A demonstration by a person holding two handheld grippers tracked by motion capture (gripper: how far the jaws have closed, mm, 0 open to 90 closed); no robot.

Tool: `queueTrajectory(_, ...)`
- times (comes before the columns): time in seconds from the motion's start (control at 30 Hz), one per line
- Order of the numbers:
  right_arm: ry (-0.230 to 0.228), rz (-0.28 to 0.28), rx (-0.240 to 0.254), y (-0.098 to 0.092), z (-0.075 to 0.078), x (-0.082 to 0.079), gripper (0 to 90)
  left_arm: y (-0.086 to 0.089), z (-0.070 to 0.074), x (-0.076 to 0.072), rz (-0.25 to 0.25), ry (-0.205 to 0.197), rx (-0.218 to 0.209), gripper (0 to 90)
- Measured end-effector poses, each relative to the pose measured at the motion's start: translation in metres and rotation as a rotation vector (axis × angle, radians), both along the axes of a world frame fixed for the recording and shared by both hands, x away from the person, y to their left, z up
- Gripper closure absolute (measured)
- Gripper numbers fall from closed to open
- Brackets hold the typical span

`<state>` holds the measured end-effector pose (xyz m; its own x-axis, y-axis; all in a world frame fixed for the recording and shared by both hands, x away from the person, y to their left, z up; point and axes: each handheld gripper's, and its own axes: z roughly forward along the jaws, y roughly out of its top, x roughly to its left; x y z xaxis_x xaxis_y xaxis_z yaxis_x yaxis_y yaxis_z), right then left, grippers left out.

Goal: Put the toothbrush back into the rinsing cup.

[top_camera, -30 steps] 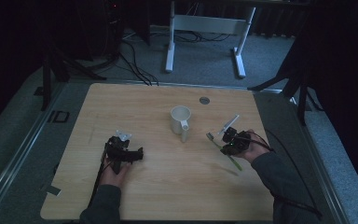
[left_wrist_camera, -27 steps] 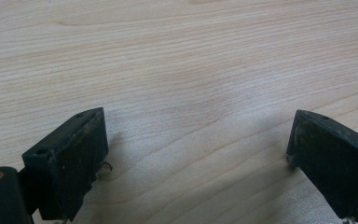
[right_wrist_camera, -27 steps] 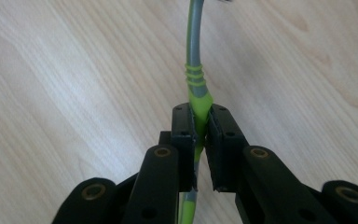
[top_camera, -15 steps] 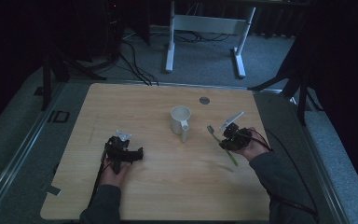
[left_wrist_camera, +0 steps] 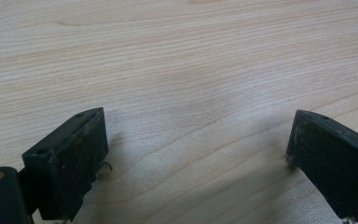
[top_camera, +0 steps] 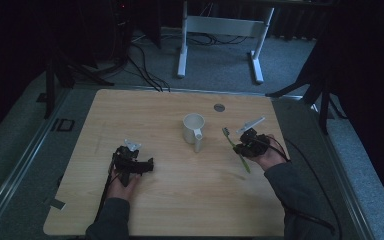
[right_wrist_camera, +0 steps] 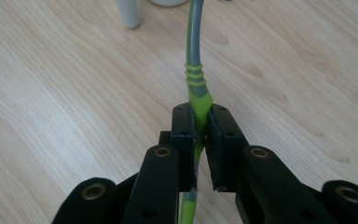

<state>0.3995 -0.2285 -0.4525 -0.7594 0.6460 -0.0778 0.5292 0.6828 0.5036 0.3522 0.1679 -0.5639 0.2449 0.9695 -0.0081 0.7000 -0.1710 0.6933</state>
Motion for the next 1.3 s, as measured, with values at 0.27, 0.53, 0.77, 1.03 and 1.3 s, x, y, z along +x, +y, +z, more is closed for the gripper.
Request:
queueTrajectory(0.27, -0.031, -0.026, 0.040, -0.001, 0.003, 0.002, 81.9, 0.000, 0.000, 0.000, 0.000, 0.000, 0.000, 5.5)
queueTrajectory(0.53, -0.063, -0.055, 0.080, -0.002, 0.006, 0.003, 81.9, 0.000, 0.000, 0.000, -0.002, 0.001, 0.002, 5.4)
queueTrajectory(0.77, -0.086, -0.076, 0.112, -0.001, 0.008, 0.005, 82.0, 0.000, 0.000, 0.000, -0.001, 0.001, 0.001, 5.5)
queueTrajectory(1.03, -0.108, -0.087, 0.141, 0.003, 0.009, 0.007, 81.9, 0.000, 0.000, 0.000, 0.000, 0.000, 0.000, 5.5)
queueTrajectory(1.3, -0.128, -0.094, 0.175, 0.008, 0.013, 0.008, 81.9, 0.000, 0.000, 0.000, 0.000, 0.000, 0.000, 5.5)
